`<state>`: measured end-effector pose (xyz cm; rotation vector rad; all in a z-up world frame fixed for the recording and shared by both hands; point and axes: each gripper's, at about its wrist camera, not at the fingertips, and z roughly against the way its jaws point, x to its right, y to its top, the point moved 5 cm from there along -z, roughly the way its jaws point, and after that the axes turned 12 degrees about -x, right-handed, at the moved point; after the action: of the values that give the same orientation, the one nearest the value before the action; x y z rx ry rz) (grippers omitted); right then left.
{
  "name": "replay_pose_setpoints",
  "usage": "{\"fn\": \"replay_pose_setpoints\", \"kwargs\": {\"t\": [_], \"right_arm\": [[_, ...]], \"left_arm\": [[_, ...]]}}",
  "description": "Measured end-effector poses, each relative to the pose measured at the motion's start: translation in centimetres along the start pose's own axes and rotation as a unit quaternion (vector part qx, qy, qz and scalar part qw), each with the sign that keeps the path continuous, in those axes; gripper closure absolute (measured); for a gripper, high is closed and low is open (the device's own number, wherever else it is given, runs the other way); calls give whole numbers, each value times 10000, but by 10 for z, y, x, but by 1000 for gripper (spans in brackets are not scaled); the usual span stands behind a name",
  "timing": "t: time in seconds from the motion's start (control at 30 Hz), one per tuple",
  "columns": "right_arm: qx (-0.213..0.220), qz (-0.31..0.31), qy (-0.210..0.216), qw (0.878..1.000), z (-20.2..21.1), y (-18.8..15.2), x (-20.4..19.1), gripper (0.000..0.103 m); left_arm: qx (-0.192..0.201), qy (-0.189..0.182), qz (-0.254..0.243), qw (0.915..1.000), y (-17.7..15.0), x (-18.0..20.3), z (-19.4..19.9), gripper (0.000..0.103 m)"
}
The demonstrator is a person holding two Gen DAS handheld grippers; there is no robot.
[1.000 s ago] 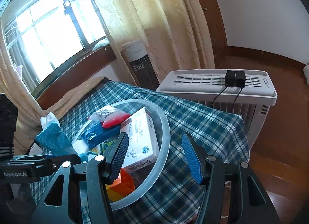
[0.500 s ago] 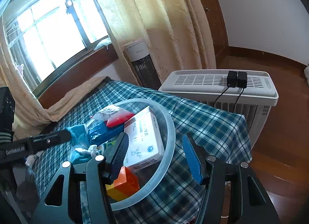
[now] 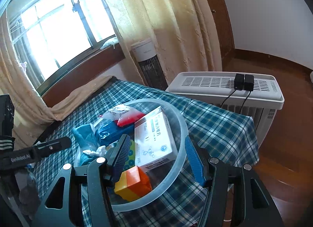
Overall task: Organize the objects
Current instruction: 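Move both open grippers back to the white items on the bed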
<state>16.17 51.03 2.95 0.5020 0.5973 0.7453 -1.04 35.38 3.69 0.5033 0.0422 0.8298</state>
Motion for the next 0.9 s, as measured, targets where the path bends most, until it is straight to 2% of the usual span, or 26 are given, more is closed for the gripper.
{"fn": "replay_pose_setpoints", "kwargs": {"t": [0.13, 0.23, 0.43, 0.5, 0.77, 0.9], "right_arm": [[5, 51, 9, 10000, 1, -1, -5, 44], [16, 75, -19, 10000, 2, -1, -7, 44], [33, 116, -45, 9999, 5, -1, -11, 44], [53, 153, -27, 9999, 7, 0, -15, 44], [85, 410, 128, 9990, 12, 1, -45, 41], [78, 578, 249, 9980, 13, -1, -67, 40]], "left_arm": [[-60, 223, -38, 9997, -3, -1, -9, 18], [-94, 242, -39, 9997, -5, -1, -13, 18], [52, 328, -77, 9994, -7, -4, -5, 18], [112, 382, -71, 9992, -7, -7, -1, 15], [236, 596, 115, 9979, -16, -30, 16, 13], [264, 642, 310, 9971, -22, -48, 24, 6]]}}
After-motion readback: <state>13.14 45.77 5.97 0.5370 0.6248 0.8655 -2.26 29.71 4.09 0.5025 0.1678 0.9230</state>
